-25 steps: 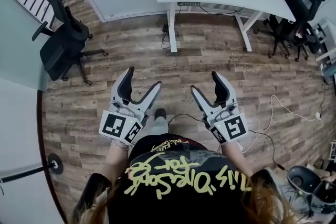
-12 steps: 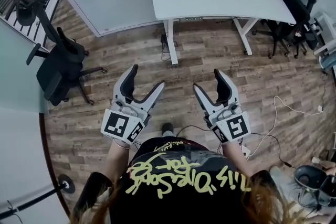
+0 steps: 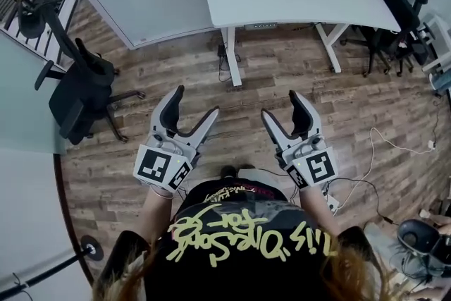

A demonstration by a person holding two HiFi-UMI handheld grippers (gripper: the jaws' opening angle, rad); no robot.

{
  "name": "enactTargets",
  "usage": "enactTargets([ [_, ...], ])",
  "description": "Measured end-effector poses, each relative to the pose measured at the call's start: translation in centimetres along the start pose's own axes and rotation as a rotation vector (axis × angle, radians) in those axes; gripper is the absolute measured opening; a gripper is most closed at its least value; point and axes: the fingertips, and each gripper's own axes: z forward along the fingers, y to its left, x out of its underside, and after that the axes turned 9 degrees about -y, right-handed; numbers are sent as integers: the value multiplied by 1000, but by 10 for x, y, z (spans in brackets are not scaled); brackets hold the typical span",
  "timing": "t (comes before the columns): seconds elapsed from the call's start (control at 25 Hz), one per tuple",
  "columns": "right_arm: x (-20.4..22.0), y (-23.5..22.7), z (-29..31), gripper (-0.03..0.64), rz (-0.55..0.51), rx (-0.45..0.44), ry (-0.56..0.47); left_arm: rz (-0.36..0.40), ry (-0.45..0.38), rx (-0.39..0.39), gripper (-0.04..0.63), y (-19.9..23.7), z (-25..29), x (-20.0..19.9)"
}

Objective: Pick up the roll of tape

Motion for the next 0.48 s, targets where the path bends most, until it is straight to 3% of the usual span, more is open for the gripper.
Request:
enactTargets([
  [0.48,-4,16,5,295,-5,-54,-6,1,-18,-33,356,4,-10,-12],
])
